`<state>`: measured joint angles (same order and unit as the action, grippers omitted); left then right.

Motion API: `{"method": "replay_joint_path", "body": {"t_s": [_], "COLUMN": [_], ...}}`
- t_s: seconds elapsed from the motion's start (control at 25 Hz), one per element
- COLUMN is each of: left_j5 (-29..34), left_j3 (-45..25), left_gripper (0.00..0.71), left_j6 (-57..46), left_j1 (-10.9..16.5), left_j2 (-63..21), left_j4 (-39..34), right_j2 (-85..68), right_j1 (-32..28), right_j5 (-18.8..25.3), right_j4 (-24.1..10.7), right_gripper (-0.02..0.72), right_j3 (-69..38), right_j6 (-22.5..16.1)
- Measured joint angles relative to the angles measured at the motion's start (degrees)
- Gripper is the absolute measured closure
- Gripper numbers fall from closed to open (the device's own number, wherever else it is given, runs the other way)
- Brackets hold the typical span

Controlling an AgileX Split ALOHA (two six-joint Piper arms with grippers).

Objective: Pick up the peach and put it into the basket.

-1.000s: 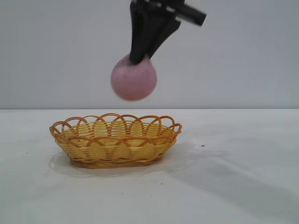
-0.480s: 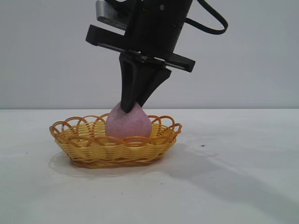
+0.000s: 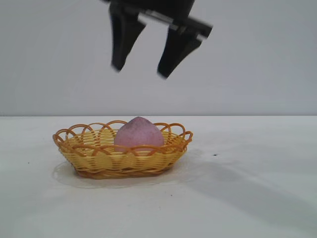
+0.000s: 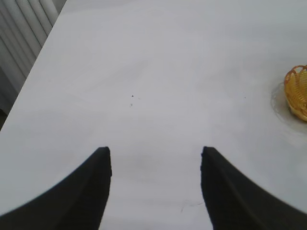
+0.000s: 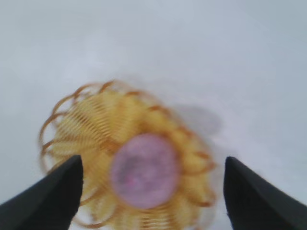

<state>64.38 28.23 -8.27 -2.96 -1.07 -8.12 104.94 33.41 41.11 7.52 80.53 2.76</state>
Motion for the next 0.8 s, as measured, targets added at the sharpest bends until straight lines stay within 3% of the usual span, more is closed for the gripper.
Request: {"method": "replay_joint_path", "body": {"t_s": [0.12,0.2,0.44,0.64,0.8], "left_j5": [0.0,0.0,0.0,0.0,0.0], "left_j3": [0.0,0.0,0.0,0.0,0.0], "left_gripper": [0.307,0.307,0.307,0.307,0.307], "left_j6": [0.0,0.0,0.24,0.24,0.36], "left_j1": [0.0,0.0,0.0,0.0,0.0], "left_j2": [0.0,0.0,0.0,0.0,0.0], "left_j4": [0.0,0.0,0.0,0.0,0.0], "right_j2": [0.04,0.94,4.48,4.56,0.56], "right_j1": [-9.81,-15.98,-25.11,-26.14,-26.23], "right_j5": [0.61,0.75,-0.31,-4.48,-3.52], "right_j4": [-8.87,-11.69,-12.61,-12.61,-12.61], "right_gripper": [0.176,0.176,0.176,0.176,0.176], "right_j3": [-0.48,-1.32,-3.07,-3.38,-3.46], "right_j6": [-8.98,-12.31,-15.21,-14.76,-14.28]}}
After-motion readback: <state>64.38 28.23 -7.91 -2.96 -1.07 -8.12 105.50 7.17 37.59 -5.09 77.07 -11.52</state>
